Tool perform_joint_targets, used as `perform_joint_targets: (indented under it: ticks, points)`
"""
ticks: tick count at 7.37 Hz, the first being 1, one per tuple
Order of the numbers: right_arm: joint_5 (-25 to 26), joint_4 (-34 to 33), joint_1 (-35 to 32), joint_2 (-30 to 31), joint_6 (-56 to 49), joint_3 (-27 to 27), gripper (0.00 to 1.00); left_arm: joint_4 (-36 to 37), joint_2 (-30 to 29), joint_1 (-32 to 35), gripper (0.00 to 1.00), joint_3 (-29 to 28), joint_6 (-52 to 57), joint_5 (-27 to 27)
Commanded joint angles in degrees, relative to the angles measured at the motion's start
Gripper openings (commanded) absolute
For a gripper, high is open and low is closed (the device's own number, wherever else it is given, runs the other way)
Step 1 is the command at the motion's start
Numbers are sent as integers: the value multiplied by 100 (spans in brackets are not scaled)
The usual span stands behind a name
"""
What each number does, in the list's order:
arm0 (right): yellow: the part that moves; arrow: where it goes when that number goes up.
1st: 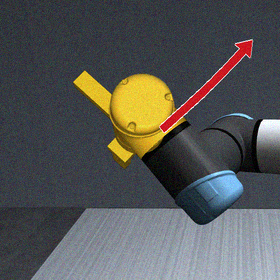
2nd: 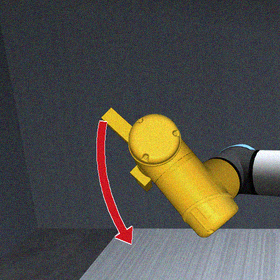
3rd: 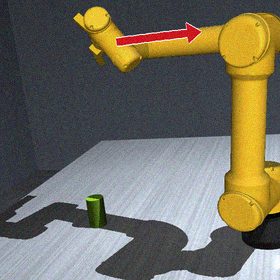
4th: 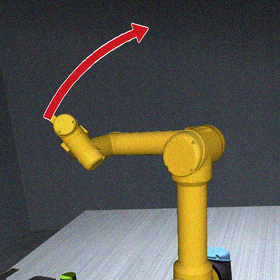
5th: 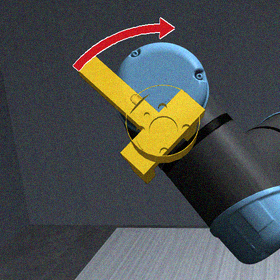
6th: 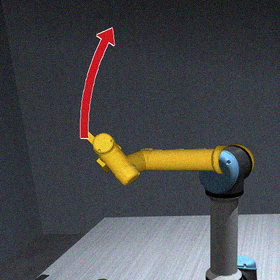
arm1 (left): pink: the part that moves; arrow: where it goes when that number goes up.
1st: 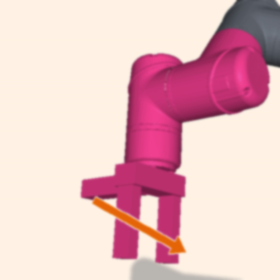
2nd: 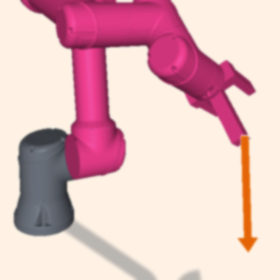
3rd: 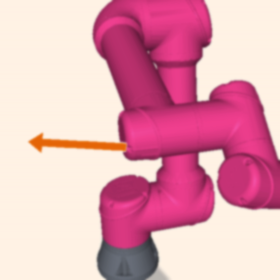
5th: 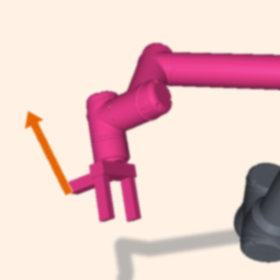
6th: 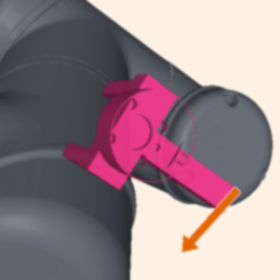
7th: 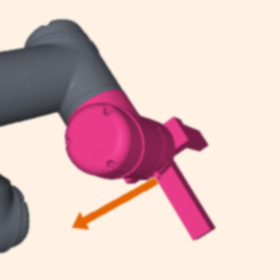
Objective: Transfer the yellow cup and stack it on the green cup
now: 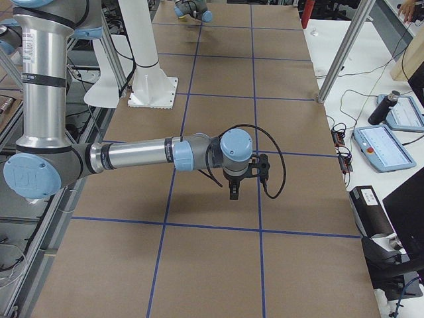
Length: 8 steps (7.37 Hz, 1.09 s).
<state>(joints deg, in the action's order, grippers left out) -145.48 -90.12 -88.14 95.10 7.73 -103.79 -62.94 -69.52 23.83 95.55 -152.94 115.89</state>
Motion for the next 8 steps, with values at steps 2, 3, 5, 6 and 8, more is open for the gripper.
perform_joint_targets:
  ticks: [2,3,5,6,8]
  points:
    - [-7,3,-2,0,0,-10,100,-7,0,-63,100,-264,-34,83]
    - [-15,3,-2,0,0,-10,100,-7,0,-63,100,-326,-34,83]
    - [-15,-5,-2,0,0,-1,100,-42,-9,-80,100,-397,-42,127]
    - [-33,-6,-2,0,9,-1,100,-51,-17,-89,100,-406,-42,127]
    - [-33,-14,-2,0,9,-10,100,-60,-26,-98,100,-458,-42,188]
